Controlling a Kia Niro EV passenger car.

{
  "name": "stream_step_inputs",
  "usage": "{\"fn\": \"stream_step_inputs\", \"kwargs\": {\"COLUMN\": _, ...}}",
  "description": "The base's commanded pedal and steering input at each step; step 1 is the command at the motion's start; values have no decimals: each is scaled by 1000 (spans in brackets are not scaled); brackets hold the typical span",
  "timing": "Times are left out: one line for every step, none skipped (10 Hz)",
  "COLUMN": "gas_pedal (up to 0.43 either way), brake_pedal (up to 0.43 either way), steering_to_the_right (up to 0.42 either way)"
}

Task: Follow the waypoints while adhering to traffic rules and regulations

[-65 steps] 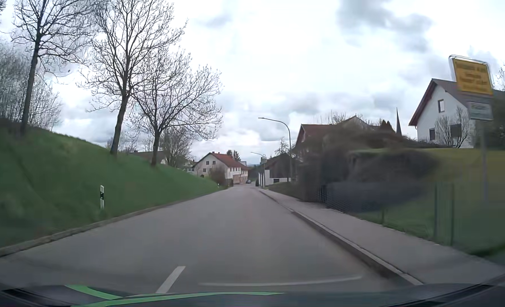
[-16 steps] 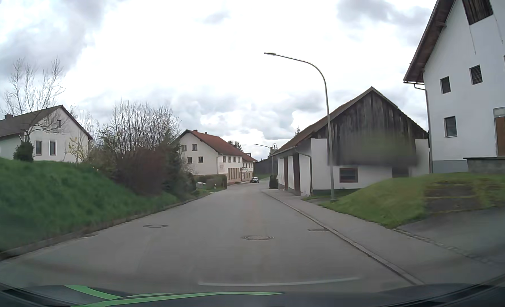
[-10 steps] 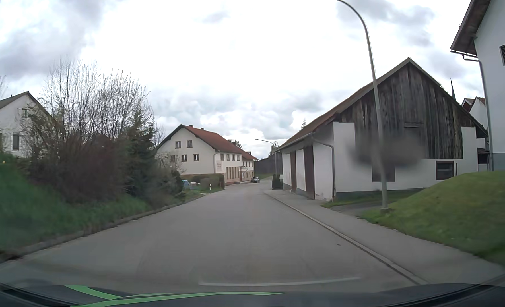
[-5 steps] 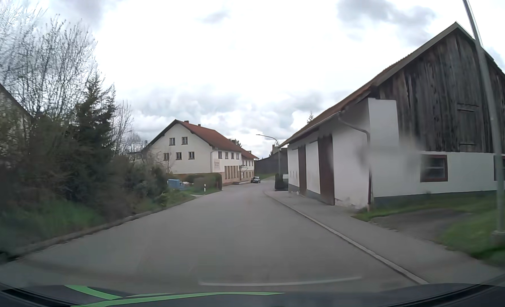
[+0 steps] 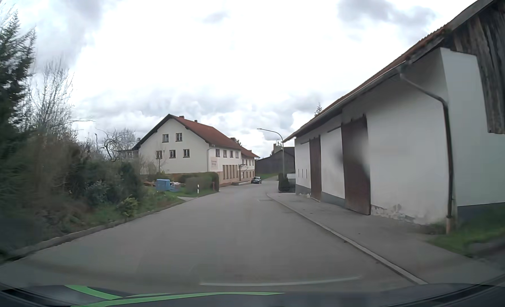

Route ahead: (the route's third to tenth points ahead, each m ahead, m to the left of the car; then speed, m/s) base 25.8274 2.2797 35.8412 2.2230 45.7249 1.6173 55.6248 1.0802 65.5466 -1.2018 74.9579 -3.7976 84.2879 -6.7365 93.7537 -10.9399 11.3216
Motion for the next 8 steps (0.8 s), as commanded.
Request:
{"fn": "stream_step_inputs", "kwargs": {"gas_pedal": 8, "brake_pedal": 0, "steering_to_the_right": -1}}
{"fn": "stream_step_inputs", "kwargs": {"gas_pedal": 8, "brake_pedal": 0, "steering_to_the_right": -1}}
{"fn": "stream_step_inputs", "kwargs": {"gas_pedal": 0, "brake_pedal": 0, "steering_to_the_right": -1}}
{"fn": "stream_step_inputs", "kwargs": {"gas_pedal": 0, "brake_pedal": 0, "steering_to_the_right": -1}}
{"fn": "stream_step_inputs", "kwargs": {"gas_pedal": 0, "brake_pedal": 0, "steering_to_the_right": -1}}
{"fn": "stream_step_inputs", "kwargs": {"gas_pedal": 0, "brake_pedal": 0, "steering_to_the_right": -2}}
{"fn": "stream_step_inputs", "kwargs": {"gas_pedal": 0, "brake_pedal": 0, "steering_to_the_right": -1}}
{"fn": "stream_step_inputs", "kwargs": {"gas_pedal": 0, "brake_pedal": 0, "steering_to_the_right": -2}}
